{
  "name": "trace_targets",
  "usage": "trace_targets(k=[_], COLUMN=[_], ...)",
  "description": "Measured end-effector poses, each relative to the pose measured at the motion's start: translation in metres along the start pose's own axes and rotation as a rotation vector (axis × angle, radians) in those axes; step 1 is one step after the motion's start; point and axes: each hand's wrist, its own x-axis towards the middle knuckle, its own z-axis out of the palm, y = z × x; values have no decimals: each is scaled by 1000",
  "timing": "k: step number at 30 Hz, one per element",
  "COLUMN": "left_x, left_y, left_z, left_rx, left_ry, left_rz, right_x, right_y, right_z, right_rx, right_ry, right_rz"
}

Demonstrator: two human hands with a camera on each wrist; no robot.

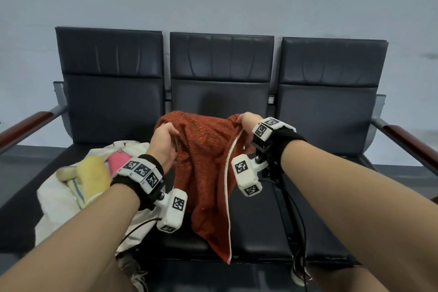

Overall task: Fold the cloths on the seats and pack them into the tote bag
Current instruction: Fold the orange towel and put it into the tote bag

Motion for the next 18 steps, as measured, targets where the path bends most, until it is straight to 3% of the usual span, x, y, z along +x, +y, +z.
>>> trace_targets(k=[4,8,12,18], left_x=[1,13,19,18], left_y=[-1,-1,0,2], left_z=[-7,-20,-28,-38], left_rx=[56,295,361,370], left_ry=[45,132,237,295], left_rz=[40,145,170,162], right_x=[11,-10,-2,-8], right_y=[8,0,6,24], right_z=[0,-6,-22,-40], right_rx=[-218,-543,-666,-475], right_ry=[-23,148,193,85], right_rz=[23,-1,-1,80])
